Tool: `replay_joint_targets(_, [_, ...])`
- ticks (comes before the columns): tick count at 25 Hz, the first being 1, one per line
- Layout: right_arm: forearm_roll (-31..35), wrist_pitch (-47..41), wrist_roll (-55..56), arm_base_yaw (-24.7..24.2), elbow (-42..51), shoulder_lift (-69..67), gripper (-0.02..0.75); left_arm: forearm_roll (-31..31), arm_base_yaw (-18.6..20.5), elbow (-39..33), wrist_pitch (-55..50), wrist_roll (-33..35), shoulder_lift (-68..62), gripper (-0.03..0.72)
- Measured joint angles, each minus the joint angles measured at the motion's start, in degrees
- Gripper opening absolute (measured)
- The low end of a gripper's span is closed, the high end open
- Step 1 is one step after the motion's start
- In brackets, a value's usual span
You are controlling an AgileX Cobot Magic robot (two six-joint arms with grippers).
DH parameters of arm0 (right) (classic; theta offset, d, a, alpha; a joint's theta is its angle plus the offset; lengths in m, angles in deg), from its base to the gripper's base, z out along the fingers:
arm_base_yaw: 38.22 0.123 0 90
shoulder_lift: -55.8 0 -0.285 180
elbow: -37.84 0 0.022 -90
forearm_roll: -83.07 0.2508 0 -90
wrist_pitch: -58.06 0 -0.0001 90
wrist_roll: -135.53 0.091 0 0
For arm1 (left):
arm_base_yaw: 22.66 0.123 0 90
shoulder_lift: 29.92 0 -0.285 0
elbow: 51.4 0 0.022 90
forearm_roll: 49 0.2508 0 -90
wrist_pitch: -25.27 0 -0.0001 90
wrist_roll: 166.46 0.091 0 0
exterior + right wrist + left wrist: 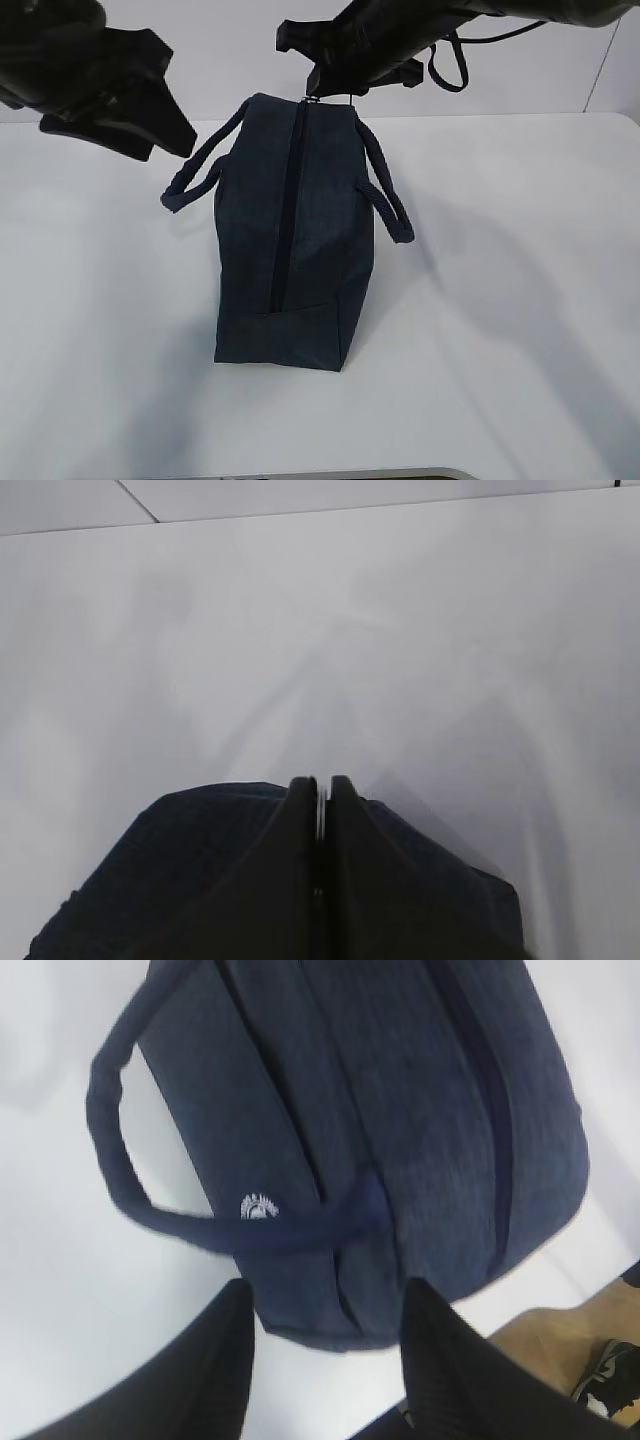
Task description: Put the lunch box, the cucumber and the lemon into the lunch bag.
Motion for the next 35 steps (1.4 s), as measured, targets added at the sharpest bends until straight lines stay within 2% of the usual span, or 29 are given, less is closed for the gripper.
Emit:
replay_joint_targets(5, [0.1,-2.1,0.0,0.0,-0.9,0.0,0.006,0.0,0.0,7.1,-0.8,-0.1,-6.7,0.328])
replay_joint_targets(11, [0.1,-3.2,0.0,0.0,-4.0,0.0,0.006,-1.6,0.1,11.9,-0.9,0.1,-13.3,0.305])
replay_joint_targets(22, [0.2,-4.5,0.0,0.0,-5.2,0.0,0.006,-8.5,0.1,12.4,-0.9,1.8,-16.5,0.288])
replay_joint_targets(27, [0.2,-4.6,0.0,-0.1,-5.2,0.0,0.006,-9.0,0.1,12.4,-0.9,2.2,-16.6,0.286])
replay_joint_targets(30, [0.2,-4.7,0.0,-0.1,-5.2,0.0,0.006,-8.0,0.1,12.4,-0.4,2.8,-17.0,0.221])
replay_joint_targets(33, [0.3,-4.8,0.0,-0.1,-5.2,0.0,0.006,-7.2,0.1,12.4,0.0,3.9,-17.0,0.075])
replay_joint_targets(35, [0.5,-4.8,0.0,-0.1,-5.2,0.0,0.006,-6.9,0.1,12.4,-0.1,4.9,-17.0,0.022])
